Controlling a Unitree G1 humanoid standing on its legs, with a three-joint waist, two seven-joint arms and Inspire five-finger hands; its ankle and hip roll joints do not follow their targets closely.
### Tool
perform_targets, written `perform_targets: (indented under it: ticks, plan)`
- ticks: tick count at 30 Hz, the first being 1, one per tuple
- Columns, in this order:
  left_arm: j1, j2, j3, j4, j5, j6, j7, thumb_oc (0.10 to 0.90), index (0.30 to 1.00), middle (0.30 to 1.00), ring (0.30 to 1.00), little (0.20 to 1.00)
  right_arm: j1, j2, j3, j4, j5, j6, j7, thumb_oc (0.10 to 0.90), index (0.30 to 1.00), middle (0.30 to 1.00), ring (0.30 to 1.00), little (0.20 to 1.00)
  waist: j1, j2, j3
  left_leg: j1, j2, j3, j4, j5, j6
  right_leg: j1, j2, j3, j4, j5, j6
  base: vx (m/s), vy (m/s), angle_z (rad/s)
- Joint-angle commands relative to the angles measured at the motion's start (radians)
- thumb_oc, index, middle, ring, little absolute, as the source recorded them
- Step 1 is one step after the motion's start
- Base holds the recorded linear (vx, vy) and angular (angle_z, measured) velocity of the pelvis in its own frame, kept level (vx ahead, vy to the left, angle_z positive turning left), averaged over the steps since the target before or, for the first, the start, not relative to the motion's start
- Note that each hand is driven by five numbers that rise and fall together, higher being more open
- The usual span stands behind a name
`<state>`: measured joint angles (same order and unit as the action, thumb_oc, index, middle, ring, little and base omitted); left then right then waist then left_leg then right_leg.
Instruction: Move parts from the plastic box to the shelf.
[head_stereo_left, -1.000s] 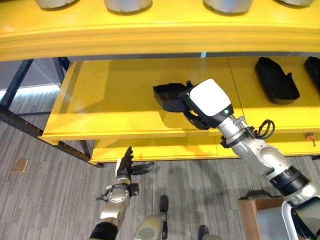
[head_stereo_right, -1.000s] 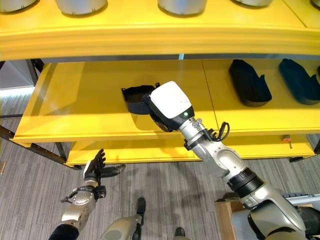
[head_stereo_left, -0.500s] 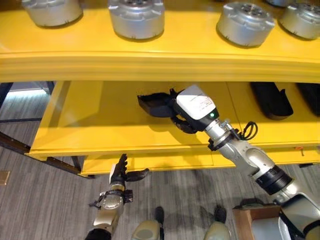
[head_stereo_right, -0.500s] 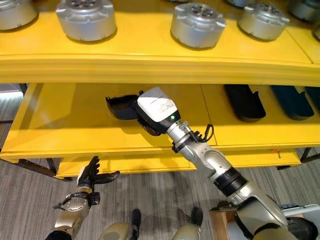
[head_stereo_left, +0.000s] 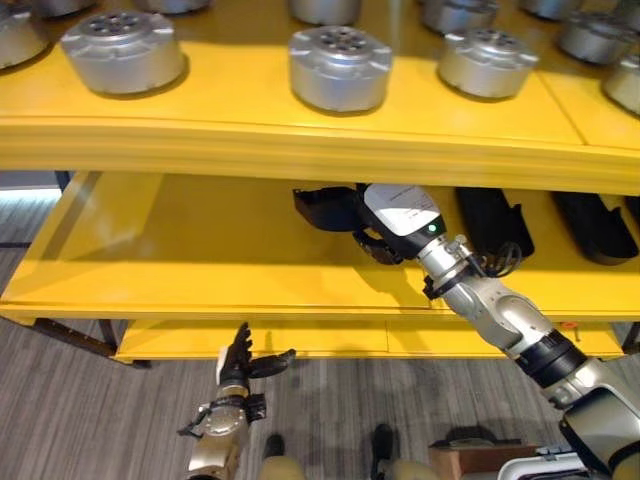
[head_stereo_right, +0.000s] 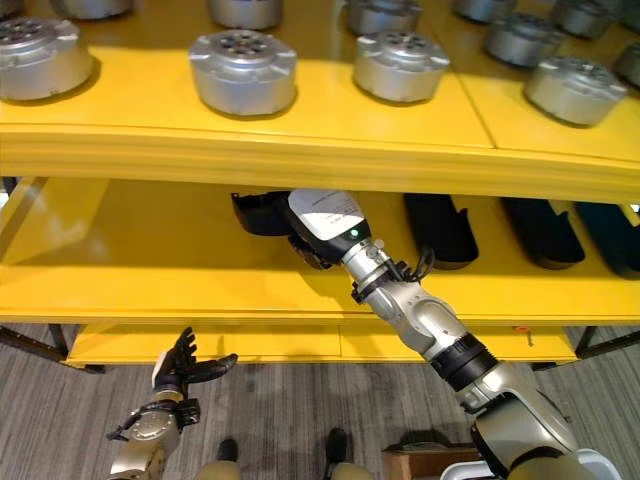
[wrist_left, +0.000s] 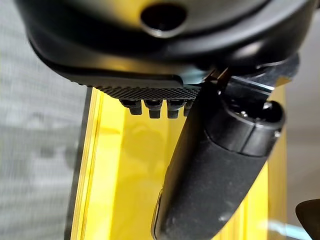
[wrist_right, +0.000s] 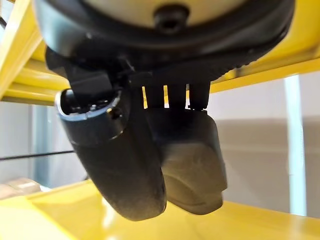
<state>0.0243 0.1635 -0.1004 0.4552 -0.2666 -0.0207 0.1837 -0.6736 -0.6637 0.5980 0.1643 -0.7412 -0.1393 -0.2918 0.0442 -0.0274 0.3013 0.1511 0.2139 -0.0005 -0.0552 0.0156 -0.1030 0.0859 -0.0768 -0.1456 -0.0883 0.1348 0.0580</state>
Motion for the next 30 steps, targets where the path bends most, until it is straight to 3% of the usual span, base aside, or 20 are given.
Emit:
perform_targets:
  ticks: [1,7,14,18,20,22,30]
  plan:
    - [-0.047,0.043,-0.044,-0.095,0.042,-0.068,0.002,0.900,1.000,1.000,1.000,1.000,-0.100,0.022,-0.078,-0.067,0.071,-0.021,-0.082,0.400,0.300,0.300,0.300,0.300,0.021,0.013,-0.114,-0.002,0.043,0.001,-0.019,-0.010,-0.019,0.068,-0.107,0.010,0.001,-0.057,0.006,0.03,-0.044,0.07]
    - [-0.046,0.039,-0.049,-0.087,0.038,-0.068,0.010,0.900,1.000,1.000,1.000,1.000,-0.106,0.019,-0.074,-0.049,0.067,-0.018,-0.088,0.400,0.300,0.300,0.300,0.300,0.024,0.023,-0.116,-0.002,0.042,0.002,-0.032,-0.007,-0.024,0.075,-0.107,0.003,0.001,-0.063,0.003,0.01,-0.008,0.04]
    - [-0.019,0.041,-0.046,-0.087,0.029,-0.070,0.002,0.900,1.000,1.000,1.000,1.000,-0.170,0.068,0.031,0.205,0.086,0.000,-0.073,0.400,0.300,0.300,0.300,0.300,0.055,0.021,-0.107,-0.017,0.030,0.005,-0.032,-0.016,-0.020,0.064,-0.120,0.002,0.001,-0.057,0.013,0.01,0.030,0.02]
    - [-0.022,0.054,-0.059,-0.114,0.024,-0.080,-0.011,0.900,1.000,1.000,1.000,1.000,-0.228,0.151,0.056,0.484,0.130,0.037,-0.074,0.400,0.300,0.300,0.300,0.300,0.093,0.026,-0.026,-0.100,0.006,-0.003,0.006,-0.017,-0.012,0.015,-0.146,-0.007,0.001,-0.032,0.020,-0.11,0.074,0.04]
    - [-0.046,0.067,-0.071,-0.130,0.016,-0.092,-0.009,0.900,1.000,1.000,1.000,1.000,-0.274,0.164,0.049,0.586,0.157,0.055,-0.091,0.400,0.300,0.300,0.300,0.300,0.101,0.043,0.059,-0.220,-0.014,-0.019,0.142,-0.064,-0.007,-0.052,-0.166,-0.009,0.033,-0.021,0.018,-0.24,0.089,0.14]
    - [-0.058,0.070,-0.073,-0.138,0.011,-0.098,-0.003,0.900,1.000,1.000,1.000,1.000,-0.283,0.178,0.021,0.629,0.183,0.063,-0.104,0.400,0.300,0.300,0.300,0.300,0.101,0.051,0.102,-0.282,-0.028,-0.018,0.206,-0.084,-0.004,-0.111,-0.179,-0.001,0.082,-0.022,0.018,-0.19,0.083,0.04]
    - [-0.102,0.083,-0.093,-0.143,0.007,-0.116,0.015,0.900,1.000,1.000,1.000,1.000,-0.391,0.114,0.039,0.762,0.194,0.092,-0.155,0.400,0.300,0.300,0.300,0.300,0.092,0.071,0.219,-0.456,-0.038,-0.005,0.388,-0.144,0.012,-0.312,-0.210,0.045,0.250,-0.046,0.020,-0.10,0.068,-0.19]
